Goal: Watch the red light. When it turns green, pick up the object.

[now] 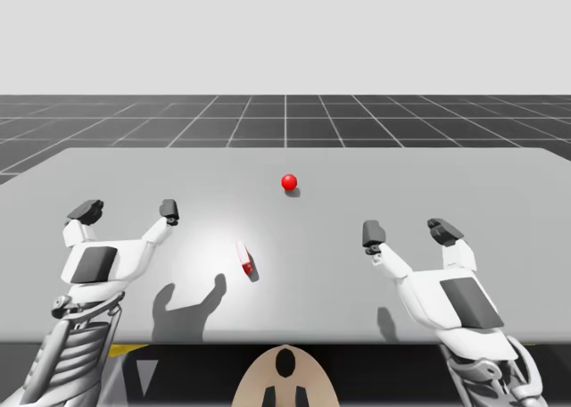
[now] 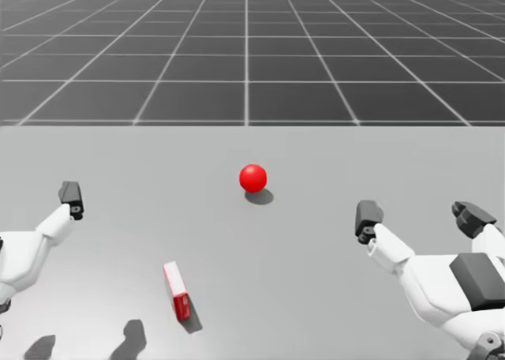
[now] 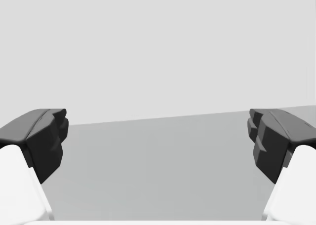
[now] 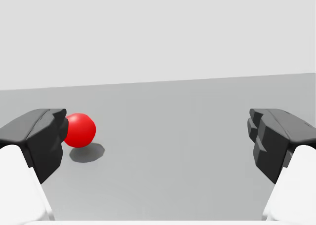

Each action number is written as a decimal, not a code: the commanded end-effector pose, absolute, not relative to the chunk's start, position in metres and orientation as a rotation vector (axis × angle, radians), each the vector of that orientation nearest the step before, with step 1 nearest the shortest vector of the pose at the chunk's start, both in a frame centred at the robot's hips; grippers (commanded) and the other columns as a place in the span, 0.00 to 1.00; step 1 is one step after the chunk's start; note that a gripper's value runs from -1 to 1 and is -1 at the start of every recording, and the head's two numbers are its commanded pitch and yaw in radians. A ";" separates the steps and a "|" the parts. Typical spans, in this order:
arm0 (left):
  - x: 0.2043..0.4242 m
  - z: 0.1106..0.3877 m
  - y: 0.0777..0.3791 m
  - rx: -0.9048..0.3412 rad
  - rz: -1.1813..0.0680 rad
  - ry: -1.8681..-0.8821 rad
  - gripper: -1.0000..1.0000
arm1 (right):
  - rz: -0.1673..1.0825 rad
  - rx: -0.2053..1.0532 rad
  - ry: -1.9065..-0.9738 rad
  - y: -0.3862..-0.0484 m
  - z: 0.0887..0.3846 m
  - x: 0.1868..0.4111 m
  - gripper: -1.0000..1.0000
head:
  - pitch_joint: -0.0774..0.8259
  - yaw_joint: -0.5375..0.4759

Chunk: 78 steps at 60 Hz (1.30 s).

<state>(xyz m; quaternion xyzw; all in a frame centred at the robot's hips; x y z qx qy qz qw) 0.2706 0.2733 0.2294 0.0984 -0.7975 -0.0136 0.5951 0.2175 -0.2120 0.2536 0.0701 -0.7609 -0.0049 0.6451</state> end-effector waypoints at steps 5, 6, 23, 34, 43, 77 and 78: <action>0.271 0.229 0.273 0.230 -0.034 -1.852 0.00 | -0.060 0.180 -1.727 -0.208 0.253 0.217 0.00 | 0.57 0.52; 0.271 0.229 0.273 0.230 -0.034 -1.852 0.00 | -0.063 0.174 -1.727 -0.208 0.253 0.217 0.00 | 0.57 0.52; 0.270 0.229 0.272 0.230 -0.035 -1.852 0.00 | -0.050 0.188 -1.721 -0.208 0.253 0.216 0.00 | 0.57 0.52; 0.270 0.229 0.272 0.230 -0.035 -1.852 0.00 | -0.049 0.190 -1.721 -0.208 0.253 0.216 0.00 | 0.57 0.52; 0.270 0.229 0.272 0.230 -0.035 -1.852 0.00 | -0.048 0.190 -1.724 -0.208 0.253 0.216 0.00 | 0.57 0.52; 0.270 0.229 0.272 0.230 -0.038 -1.854 0.00 | -0.048 0.183 -1.733 -0.209 0.253 0.217 0.00 | 0.58 0.52; 0.270 0.229 0.272 0.230 -0.038 -1.854 0.00 | -0.048 0.183 -1.733 -0.209 0.253 0.217 0.00 | 0.58 0.52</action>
